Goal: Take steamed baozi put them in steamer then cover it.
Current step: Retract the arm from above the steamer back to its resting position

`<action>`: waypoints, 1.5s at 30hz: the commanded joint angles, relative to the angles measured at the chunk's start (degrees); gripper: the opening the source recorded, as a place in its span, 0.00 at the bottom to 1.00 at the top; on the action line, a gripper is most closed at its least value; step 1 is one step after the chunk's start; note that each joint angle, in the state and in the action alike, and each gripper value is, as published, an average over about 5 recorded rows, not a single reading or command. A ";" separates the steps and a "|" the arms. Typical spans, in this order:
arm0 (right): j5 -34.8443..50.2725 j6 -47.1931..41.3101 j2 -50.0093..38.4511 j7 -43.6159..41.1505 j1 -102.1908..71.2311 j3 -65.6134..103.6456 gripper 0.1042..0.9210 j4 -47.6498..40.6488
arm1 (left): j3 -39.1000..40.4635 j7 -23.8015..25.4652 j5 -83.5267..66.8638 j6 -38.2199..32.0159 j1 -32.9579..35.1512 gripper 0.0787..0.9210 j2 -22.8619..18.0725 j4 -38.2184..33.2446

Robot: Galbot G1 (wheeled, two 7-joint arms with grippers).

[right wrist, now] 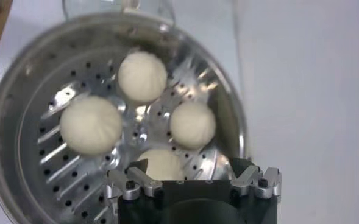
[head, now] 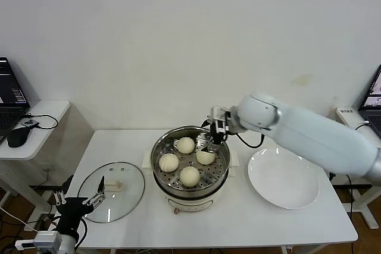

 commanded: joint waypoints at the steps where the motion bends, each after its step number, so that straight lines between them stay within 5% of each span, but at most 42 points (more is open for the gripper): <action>1: 6.87 14.83 -10.37 27.48 -39.16 36.71 0.88 12.32 | 0.09 -0.63 -0.18 0.81 -0.15 0.88 0.18 0.62; 12: -11.75 35.95 10.93 24.02 -81.11 77.50 0.88 10.44 | 1.68 -3.66 5.82 -1.38 -2.04 0.88 -1.18 4.93; 22: -21.86 39.84 30.43 23.48 -90.80 93.20 0.88 12.97 | -2.70 -10.24 66.08 -21.61 -6.89 0.88 -0.74 22.35; 30: -26.01 38.74 34.67 27.23 -96.81 99.58 0.88 15.62 | -2.53 -9.25 85.81 -22.00 -5.54 0.88 2.15 26.40; 45: -25.47 39.23 34.20 27.61 -99.21 103.64 0.88 14.82 | 5.38 -5.86 86.24 -20.78 -14.31 0.88 4.32 35.88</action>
